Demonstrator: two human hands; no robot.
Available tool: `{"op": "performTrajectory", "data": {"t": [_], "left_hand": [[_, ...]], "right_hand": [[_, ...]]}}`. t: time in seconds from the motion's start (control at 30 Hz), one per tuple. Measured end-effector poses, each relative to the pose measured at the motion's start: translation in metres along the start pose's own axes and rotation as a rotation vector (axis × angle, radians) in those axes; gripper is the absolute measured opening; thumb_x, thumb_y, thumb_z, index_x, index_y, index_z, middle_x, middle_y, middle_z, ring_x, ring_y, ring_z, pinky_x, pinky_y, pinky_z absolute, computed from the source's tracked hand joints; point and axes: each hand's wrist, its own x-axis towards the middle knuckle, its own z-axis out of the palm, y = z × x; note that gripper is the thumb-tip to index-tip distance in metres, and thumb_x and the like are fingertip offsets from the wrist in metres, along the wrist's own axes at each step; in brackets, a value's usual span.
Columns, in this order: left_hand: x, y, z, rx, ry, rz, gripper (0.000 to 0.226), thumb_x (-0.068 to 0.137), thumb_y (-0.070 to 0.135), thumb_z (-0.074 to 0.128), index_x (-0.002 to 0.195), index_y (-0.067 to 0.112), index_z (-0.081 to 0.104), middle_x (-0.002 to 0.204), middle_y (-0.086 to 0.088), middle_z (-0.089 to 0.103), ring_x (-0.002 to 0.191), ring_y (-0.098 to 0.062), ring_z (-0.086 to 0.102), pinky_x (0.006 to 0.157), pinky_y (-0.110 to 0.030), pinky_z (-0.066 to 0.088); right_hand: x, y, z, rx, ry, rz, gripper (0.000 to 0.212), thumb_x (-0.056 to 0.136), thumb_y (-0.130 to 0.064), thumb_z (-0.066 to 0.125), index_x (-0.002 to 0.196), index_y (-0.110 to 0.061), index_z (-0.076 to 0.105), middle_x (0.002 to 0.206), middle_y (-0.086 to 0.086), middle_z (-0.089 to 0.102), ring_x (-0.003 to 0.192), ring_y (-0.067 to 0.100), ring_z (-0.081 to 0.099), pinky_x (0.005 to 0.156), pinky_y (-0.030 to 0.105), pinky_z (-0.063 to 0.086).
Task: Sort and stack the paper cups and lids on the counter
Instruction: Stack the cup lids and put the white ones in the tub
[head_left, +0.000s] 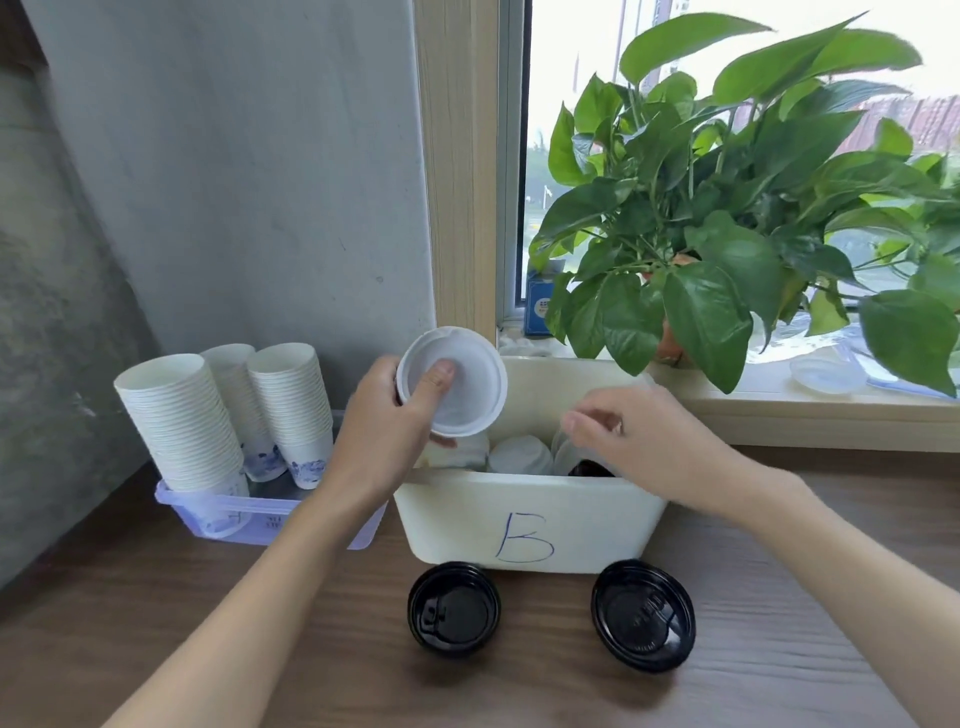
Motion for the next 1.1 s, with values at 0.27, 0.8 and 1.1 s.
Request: {"op": "performTrajectory", "data": {"t": [0.27,0.8,1.1], "left_hand": [[0.027,-0.015,0.004,0.103,0.022,-0.08,0.058,0.075,0.071,0.048,0.105,0.024,0.064,0.1,0.006,0.067,0.094,-0.013,0.063,0.074,-0.033,0.046],[0.03,-0.026,0.006,0.026,0.21,-0.101,0.023,0.097,0.051,0.058,0.094,0.029,0.051,0.096,0.009,0.06,0.091,-0.006,0.058,0.073,-0.028,0.042],[0.031,-0.014,0.001,-0.173,0.18,-0.219,0.042,0.094,0.052,0.058,0.117,0.017,0.054,0.113,0.0,0.065,0.091,-0.027,0.075,0.07,-0.028,0.047]], "right_hand": [[0.079,0.023,0.033,0.077,-0.235,0.09,0.034,0.085,-0.031,0.069,0.116,-0.018,0.064,0.111,-0.005,0.066,0.098,0.007,0.061,0.078,0.013,0.045],[0.108,0.001,0.088,0.034,-0.388,-0.046,0.027,0.076,-0.007,0.07,0.062,-0.027,0.058,0.059,-0.014,0.054,0.051,-0.002,0.044,0.05,0.009,0.034],[0.094,-0.003,0.05,0.209,-0.163,-0.03,0.011,0.078,-0.01,0.073,0.088,-0.011,0.072,0.083,0.011,0.07,0.069,0.011,0.055,0.066,0.031,0.048]]}}
